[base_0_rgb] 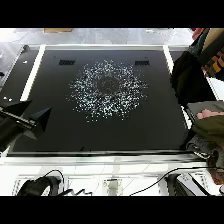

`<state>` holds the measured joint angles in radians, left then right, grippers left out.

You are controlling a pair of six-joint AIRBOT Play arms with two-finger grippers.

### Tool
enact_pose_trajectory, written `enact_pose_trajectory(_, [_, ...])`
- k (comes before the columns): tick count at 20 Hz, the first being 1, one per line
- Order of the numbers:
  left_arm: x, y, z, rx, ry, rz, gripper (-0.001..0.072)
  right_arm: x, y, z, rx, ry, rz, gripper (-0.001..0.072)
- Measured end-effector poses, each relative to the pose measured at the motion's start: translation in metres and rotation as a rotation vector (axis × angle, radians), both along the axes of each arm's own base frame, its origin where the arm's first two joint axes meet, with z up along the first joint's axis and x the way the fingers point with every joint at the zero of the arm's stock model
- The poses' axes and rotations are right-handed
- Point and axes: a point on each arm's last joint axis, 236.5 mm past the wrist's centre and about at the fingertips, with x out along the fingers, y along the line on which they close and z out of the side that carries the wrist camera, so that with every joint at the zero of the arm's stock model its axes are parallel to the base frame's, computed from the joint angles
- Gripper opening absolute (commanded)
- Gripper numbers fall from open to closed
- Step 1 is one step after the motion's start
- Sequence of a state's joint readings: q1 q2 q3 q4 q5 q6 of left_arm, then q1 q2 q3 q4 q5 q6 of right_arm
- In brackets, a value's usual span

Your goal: Fold the clothes and pants, and hang the long-sleeved shirts on hangers.

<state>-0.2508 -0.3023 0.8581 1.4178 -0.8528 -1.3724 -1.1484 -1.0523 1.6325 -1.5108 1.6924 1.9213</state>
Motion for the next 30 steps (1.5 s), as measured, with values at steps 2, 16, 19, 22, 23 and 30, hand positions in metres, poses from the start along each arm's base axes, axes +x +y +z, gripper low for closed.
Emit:
enact_pose_trajectory(2, [0.0,0.0,0.0,0.001,-0.001,0.001,0.0692,-0.007,0.001,-0.001,0.019,0.001,-0.036,0.0681])
enact_pose_trajectory(16, [0.0,0.001,0.0,0.002,-0.002,0.002,0.0692,0.044,0.032,0.008,0.084,-0.167,0.184,0.0676])
enact_pose_trajectory(19, [0.0,0.001,0.0,0.002,-0.002,0.002,0.0693,0.099,0.074,0.024,0.093,-0.287,0.456,0.0677])
enact_pose_trajectory(22, [0.0,0.001,0.0,0.002,-0.002,0.002,0.0692,0.146,0.132,0.037,0.099,-0.355,0.733,0.0676])
enact_pose_trajectory(23, [0.0,0.001,0.0,0.002,-0.002,0.002,0.0692,0.158,0.151,0.041,0.098,-0.372,0.808,0.0675])
enact_pose_trajectory(30, [0.0,0.001,0.0,0.002,-0.002,0.002,0.0692,0.199,0.299,0.055,0.134,-0.441,1.284,0.0031])
